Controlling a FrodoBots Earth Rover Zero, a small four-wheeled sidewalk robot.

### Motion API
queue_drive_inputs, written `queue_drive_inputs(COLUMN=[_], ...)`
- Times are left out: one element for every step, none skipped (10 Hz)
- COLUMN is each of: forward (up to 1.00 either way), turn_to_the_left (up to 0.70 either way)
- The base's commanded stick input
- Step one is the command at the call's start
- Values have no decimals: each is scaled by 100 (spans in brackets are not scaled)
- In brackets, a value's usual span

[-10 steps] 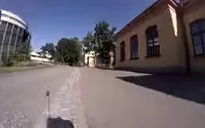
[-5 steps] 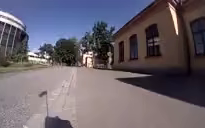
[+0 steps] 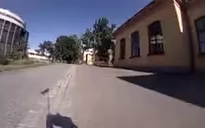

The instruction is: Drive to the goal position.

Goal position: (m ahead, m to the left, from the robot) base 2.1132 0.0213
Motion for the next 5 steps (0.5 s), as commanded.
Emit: queue_drive_inputs(forward=[70,70,70,70,70], turn_to_the_left=[0,0,0,0,0])
